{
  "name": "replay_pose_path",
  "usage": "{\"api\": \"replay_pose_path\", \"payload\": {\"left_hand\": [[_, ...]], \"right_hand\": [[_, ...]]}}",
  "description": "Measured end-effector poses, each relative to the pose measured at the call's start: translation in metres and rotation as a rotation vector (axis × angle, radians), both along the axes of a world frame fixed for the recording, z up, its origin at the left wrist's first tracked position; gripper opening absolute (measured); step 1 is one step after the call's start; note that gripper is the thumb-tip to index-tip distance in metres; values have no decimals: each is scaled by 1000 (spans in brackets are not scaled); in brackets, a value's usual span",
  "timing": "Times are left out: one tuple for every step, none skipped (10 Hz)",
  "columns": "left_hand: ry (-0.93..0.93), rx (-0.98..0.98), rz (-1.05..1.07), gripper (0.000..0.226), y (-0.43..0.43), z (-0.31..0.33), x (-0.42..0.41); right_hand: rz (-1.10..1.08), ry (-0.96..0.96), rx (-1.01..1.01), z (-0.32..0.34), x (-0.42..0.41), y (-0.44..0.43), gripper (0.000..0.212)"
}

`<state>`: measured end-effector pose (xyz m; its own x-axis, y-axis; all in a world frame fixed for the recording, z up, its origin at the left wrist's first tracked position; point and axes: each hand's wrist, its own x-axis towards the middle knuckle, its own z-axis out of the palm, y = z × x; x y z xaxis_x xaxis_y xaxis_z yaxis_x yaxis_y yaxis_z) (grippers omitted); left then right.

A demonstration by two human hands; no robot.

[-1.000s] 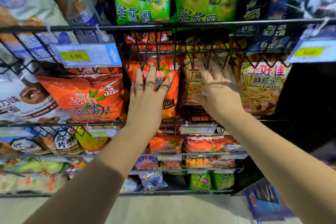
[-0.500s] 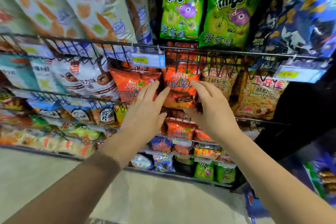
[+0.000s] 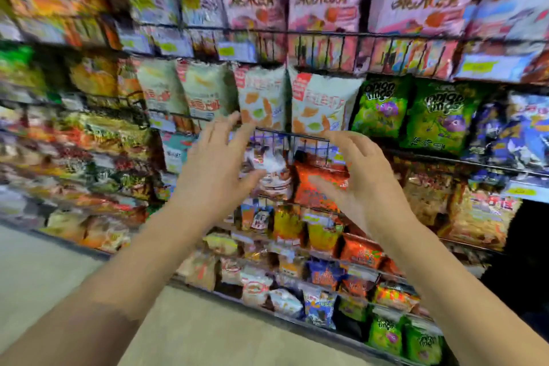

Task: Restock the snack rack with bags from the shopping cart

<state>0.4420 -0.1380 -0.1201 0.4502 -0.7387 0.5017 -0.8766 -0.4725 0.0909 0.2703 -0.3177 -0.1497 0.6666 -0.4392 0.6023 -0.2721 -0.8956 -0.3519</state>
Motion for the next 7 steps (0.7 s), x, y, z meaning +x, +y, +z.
{"api": "replay_pose_path", "payload": {"left_hand": [[-42, -69, 7, 81, 81, 36, 30], [-52, -109, 23, 82, 160, 62, 57], [-17, -179, 28, 82, 236, 77, 77], [13, -218, 60, 83, 303, 84, 95], [52, -234, 106, 83, 350, 88, 116], [56, -267, 111, 84, 381, 89, 142], [64, -253, 135, 85, 402, 94, 171]], "right_hand": [[39, -51, -51, 33, 34, 75, 70], [99, -58, -10, 61, 68, 150, 74], [151, -78, -3, 80, 100, 217, 77], [201, -47, 13, 95, 130, 273, 76], [257, -5, 52, 107, 160, 313, 75], [296, 19, 95, 114, 193, 340, 74], [279, -5, 108, 120, 224, 357, 75]]}}
